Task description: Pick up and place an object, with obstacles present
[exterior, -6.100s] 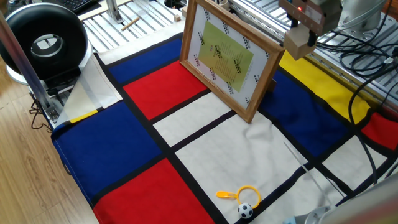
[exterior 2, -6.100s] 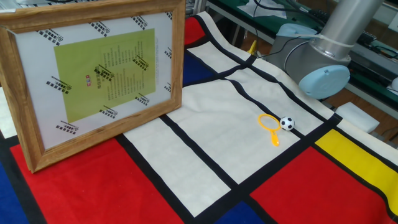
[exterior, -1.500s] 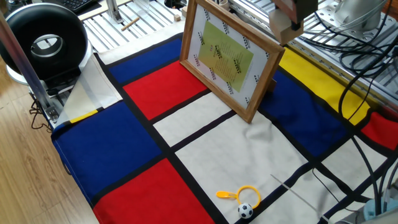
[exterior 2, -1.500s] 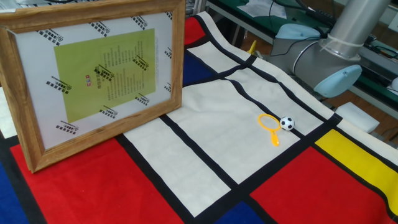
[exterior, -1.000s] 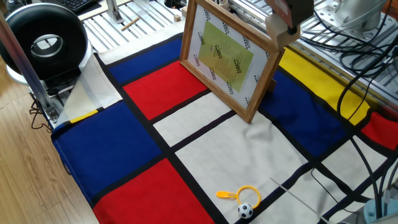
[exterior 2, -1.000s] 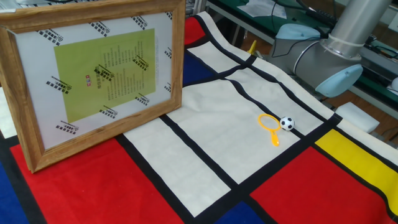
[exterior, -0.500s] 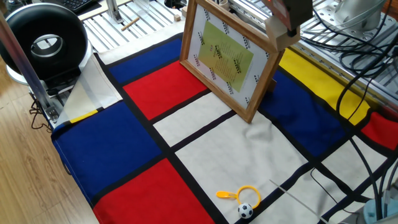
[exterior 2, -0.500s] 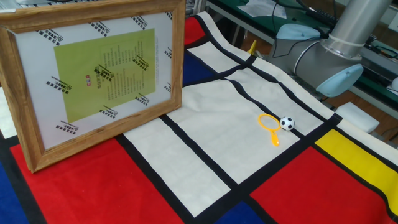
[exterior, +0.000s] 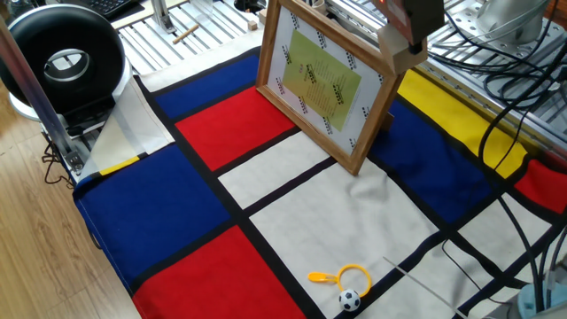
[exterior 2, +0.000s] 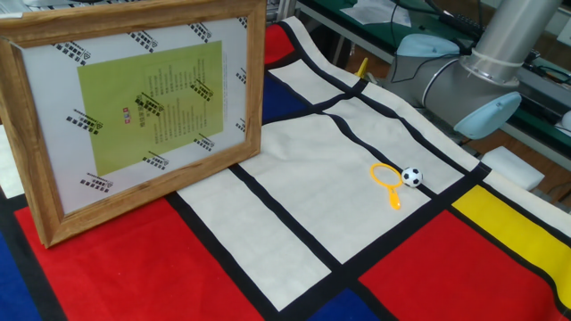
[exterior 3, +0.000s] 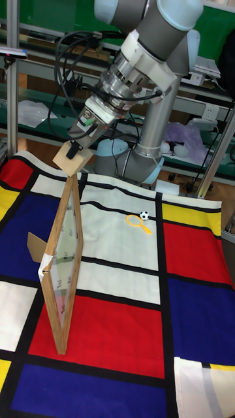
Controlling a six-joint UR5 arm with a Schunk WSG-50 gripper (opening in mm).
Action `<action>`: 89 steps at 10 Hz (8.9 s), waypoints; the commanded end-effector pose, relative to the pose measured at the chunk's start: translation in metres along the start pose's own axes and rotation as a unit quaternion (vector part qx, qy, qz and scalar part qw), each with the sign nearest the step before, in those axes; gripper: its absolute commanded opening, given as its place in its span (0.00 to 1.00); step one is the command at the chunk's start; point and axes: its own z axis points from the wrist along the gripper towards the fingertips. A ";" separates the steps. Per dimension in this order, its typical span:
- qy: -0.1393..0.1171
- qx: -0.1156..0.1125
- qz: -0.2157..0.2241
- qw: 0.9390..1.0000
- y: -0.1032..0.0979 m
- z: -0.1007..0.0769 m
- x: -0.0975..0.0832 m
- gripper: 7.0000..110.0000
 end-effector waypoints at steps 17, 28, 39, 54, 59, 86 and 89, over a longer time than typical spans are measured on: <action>-0.017 -0.117 0.055 0.992 0.035 -0.005 -0.020 0.00; -0.111 -0.158 0.098 0.976 0.036 -0.015 -0.059 0.00; -0.206 -0.217 0.125 0.946 0.039 -0.037 -0.095 0.00; -0.272 -0.314 0.143 0.898 0.048 -0.065 -0.118 0.00; -0.257 -0.310 0.140 0.904 0.049 -0.059 -0.111 0.00; -0.247 -0.263 0.225 0.905 0.037 -0.023 -0.199 0.00; -0.252 -0.251 0.233 0.905 0.034 -0.014 -0.216 0.00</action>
